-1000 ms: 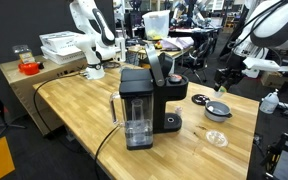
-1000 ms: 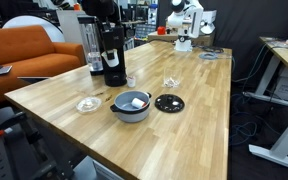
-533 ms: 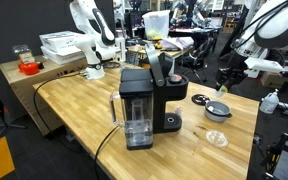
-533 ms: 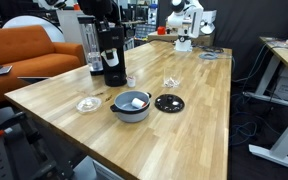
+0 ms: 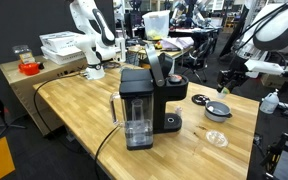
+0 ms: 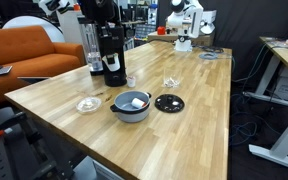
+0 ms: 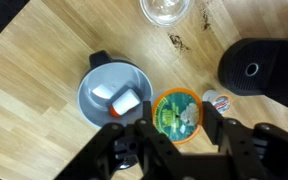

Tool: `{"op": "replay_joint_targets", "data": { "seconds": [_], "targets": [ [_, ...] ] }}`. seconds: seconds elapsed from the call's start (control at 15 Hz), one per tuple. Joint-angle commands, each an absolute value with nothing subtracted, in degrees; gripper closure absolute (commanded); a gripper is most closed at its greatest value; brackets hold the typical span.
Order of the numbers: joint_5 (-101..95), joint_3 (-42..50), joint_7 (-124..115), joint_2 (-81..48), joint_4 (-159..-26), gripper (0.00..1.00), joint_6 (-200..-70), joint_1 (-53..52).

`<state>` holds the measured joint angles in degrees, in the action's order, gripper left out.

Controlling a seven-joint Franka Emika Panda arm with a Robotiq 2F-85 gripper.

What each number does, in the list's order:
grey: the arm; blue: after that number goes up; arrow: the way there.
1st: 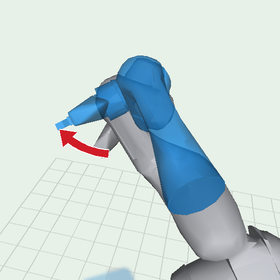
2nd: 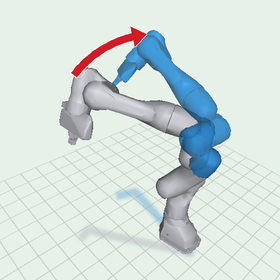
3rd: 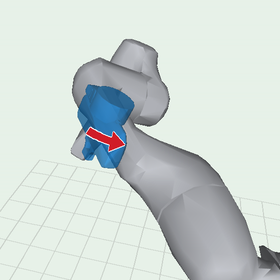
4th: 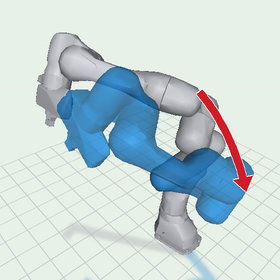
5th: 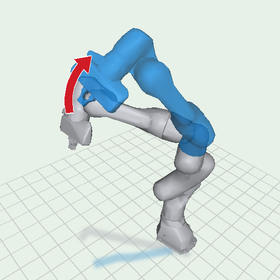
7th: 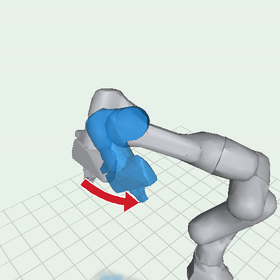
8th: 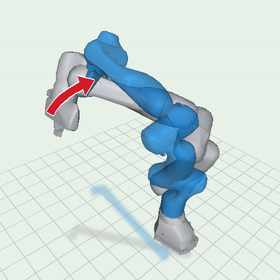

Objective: Put one coffee pod in the coffee machine then put another coffee pod in the gray pot

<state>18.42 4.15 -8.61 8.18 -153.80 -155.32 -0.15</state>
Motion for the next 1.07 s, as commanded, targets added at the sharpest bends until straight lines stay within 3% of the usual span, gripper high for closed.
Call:
{"op": "replay_joint_targets", "data": {
  "seconds": [0.0,1.0],
  "targets": [
    [18.7,5.5,-7.8,5.4,-152.9,0.74,-155.1,2.0],
    [25.8,4.7,3.5,-9.7,-142.7,0.74,-153.4,5.9]
  ]
}}
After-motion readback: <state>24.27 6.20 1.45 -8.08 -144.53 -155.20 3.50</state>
